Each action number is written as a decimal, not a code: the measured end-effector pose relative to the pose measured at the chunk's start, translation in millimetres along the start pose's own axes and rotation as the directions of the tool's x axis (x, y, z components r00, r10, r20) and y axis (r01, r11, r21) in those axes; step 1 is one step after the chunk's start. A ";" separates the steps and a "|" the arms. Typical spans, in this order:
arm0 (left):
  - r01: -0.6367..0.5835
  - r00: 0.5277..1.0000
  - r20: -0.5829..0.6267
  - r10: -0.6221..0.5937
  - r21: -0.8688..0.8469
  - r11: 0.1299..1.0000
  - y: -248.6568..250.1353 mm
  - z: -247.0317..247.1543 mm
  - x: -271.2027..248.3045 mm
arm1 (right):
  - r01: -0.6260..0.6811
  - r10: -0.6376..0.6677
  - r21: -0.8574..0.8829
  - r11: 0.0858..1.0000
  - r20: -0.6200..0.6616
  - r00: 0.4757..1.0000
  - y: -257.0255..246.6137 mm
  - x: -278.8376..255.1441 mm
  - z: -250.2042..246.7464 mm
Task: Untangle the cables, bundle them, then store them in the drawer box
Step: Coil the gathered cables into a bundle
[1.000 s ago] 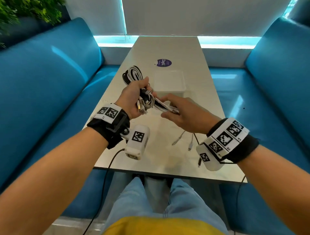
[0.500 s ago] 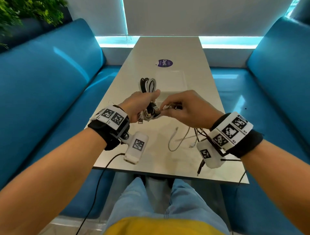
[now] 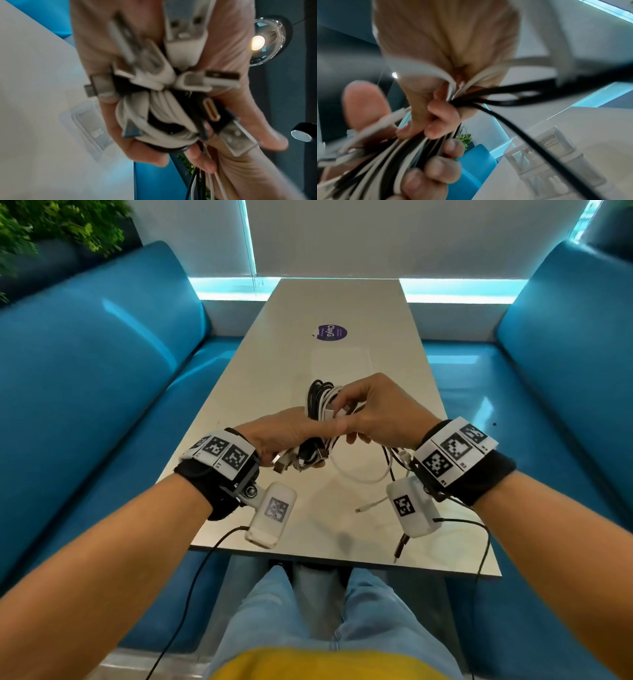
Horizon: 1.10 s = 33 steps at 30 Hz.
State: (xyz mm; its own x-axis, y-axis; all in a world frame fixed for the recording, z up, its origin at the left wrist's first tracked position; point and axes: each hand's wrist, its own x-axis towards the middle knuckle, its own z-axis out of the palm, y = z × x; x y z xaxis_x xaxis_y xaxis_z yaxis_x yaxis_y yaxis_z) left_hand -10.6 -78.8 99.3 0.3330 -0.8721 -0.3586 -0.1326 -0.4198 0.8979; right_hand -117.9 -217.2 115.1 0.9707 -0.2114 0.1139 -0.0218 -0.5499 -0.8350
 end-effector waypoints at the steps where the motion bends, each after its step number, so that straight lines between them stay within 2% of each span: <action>1: -0.021 0.999 0.031 0.021 -0.025 0.999 0.8 -0.3 -2.0 | 0.003 -0.003 0.013 1.000 -0.024 1.000 -0.3 0.2 0.6; 5: -0.048 0.997 0.059 0.048 0.011 0.999 2.1 -1.9 -3.9 | 0.002 0.005 0.068 0.998 -0.109 0.994 0.6 1.4 6.3; 10: -0.001 0.996 -0.090 0.017 0.175 0.984 1.6 -5.6 2.5 | 0.037 -0.018 0.094 0.995 -0.198 0.980 3.3 -2.9 17.8; 13: 0.009 0.990 -0.143 0.014 0.158 0.987 -0.2 -3.0 2.7 | 0.059 -0.016 0.227 0.972 -0.185 0.983 3.3 -3.7 10.4; 15: 0.020 0.988 -0.153 -0.001 0.122 0.992 -3.5 -1.0 3.4 | 0.015 0.012 0.250 0.968 -0.108 0.994 4.2 -3.1 2.1; 19: 0.052 0.989 -0.140 -0.041 0.077 0.996 -9.9 3.3 7.2 | -0.007 0.003 0.126 0.992 0.028 1.000 4.9 -3.8 -4.8; 23: 0.086 0.988 -0.136 -0.079 0.046 0.995 -5.7 5.1 5.2 | 0.062 -0.061 -0.010 0.998 0.050 0.997 2.8 -2.3 -7.1; 26: 0.146 0.978 -0.164 -0.128 0.105 0.984 -4.5 2.4 3.7 | 0.130 -0.129 -0.252 0.959 0.020 0.991 2.4 -2.6 -8.0; 28: 0.170 0.970 -0.202 -0.135 0.169 0.971 -4.2 1.4 4.1 | 0.140 -0.133 -0.361 0.922 0.043 0.990 1.1 -2.3 -6.9; 33: 0.209 0.936 -0.339 -0.096 0.313 0.927 -3.8 2.0 7.7 | 0.105 -0.029 -0.520 0.848 0.152 0.988 4.9 4.4 -3.4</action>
State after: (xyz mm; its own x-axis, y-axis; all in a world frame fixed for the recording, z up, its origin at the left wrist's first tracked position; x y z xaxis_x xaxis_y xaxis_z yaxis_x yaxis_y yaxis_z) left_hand -9.4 -84.4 92.6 0.6411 -0.6904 -0.3352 -0.3456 -0.6496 0.6772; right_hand -114.6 -223.6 113.3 0.9961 -0.0698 0.0549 -0.0408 -0.9086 -0.4156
